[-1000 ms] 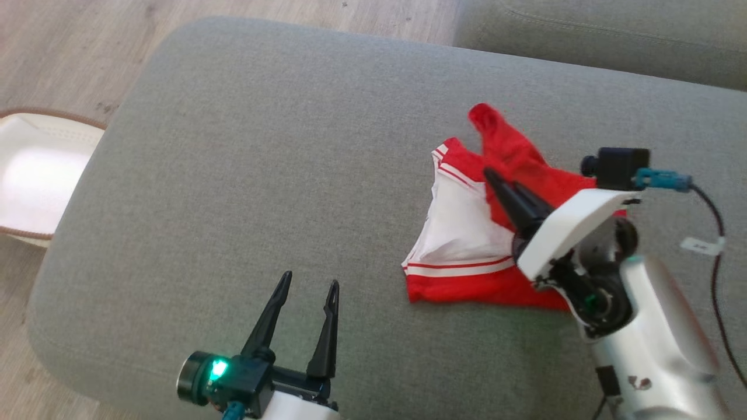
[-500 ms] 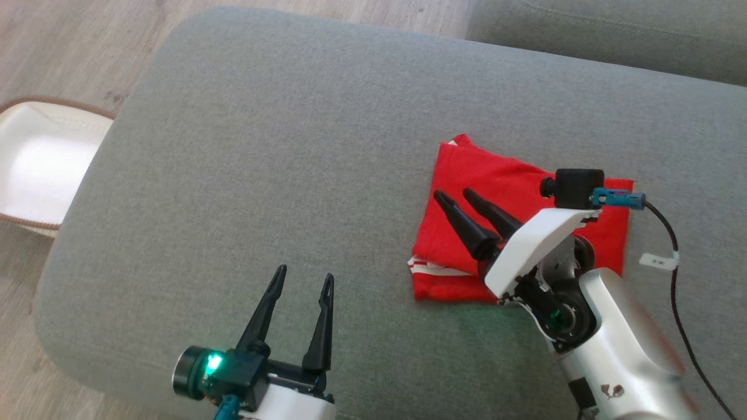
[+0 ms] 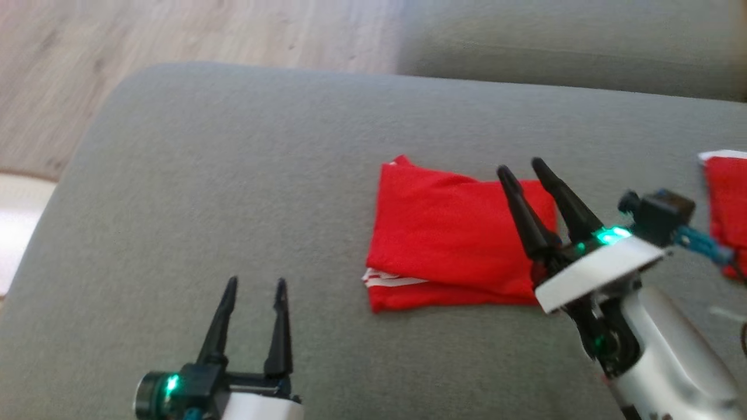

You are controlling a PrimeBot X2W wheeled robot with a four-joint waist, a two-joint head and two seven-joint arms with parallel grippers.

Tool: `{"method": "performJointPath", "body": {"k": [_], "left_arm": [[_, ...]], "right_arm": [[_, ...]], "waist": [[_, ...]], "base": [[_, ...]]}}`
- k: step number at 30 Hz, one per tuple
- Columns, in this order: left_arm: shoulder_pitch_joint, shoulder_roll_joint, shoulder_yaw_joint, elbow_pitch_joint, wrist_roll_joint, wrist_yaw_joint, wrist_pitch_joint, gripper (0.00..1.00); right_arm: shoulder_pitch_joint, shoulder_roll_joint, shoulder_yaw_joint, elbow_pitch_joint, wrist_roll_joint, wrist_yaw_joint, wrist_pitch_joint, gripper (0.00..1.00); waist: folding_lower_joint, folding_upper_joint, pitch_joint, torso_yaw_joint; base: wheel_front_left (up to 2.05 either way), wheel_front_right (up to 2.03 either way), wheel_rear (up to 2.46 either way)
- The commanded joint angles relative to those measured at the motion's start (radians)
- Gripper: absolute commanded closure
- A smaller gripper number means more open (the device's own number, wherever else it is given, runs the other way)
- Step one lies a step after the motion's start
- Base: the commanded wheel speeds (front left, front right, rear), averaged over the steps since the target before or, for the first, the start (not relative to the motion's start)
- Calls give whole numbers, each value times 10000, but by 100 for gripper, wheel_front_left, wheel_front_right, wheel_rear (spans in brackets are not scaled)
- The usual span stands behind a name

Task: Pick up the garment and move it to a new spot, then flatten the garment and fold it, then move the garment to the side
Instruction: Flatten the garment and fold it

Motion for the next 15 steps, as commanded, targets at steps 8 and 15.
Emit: {"method": "performJointPath", "body": {"k": [8, 15], "left_arm": [[204, -106, 778, -610, -70, 214, -95, 0], [665, -205, 934, -752, 153, 223, -95, 0]], "right_arm": [[1001, -520, -505, 247, -1356, -9, -2025, 0], [2277, 48, -1733, 355, -2294, -9, -2232, 0]], "waist": [[1, -1, -728, -1366], [1, -1, -1017, -1727]], "base": [[0, 0, 0], [0, 0, 0]]}}
